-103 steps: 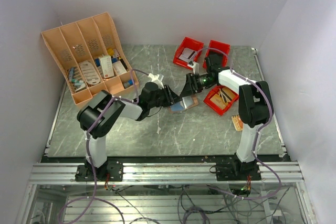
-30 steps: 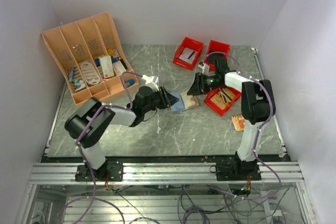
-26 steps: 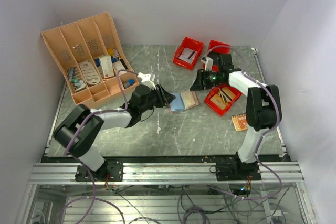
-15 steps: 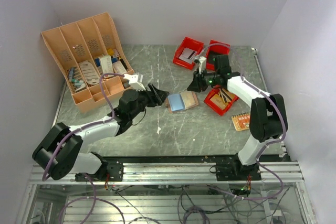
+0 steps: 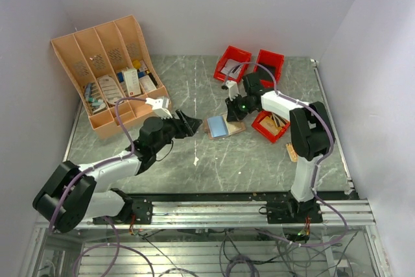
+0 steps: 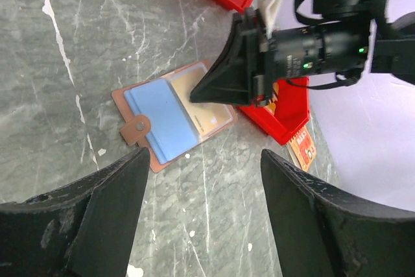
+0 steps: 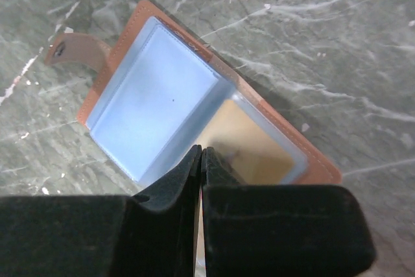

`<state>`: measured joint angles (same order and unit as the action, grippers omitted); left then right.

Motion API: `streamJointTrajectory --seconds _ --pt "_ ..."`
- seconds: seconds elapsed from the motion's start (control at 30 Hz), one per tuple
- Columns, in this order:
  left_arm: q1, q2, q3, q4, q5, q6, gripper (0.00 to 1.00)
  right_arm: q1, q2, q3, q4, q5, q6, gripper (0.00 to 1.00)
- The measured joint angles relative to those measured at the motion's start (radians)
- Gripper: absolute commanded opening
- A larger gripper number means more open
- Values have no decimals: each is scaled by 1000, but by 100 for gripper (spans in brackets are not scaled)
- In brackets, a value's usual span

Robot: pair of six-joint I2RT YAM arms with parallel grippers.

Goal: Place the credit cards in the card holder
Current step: Turn over the card slot in the card holder.

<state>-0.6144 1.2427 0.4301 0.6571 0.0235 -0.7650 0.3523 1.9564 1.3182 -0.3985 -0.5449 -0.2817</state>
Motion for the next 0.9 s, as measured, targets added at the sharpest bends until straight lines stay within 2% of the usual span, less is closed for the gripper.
streamJointTrajectory --seconds 0.27,0.6,0.67,0.9 --pt "2 -111 -17 -26 -1 13 79 66 58 24 -35 64 -16 1" --pt "2 -111 -35 -31 1 14 75 153 72 45 -41 53 -38 4" --pt "2 -100 -35 -28 6 14 74 172 72 46 -47 34 -40 6" --pt "2 -89 -41 -23 14 13 75 161 31 56 -88 -34 -61 25"
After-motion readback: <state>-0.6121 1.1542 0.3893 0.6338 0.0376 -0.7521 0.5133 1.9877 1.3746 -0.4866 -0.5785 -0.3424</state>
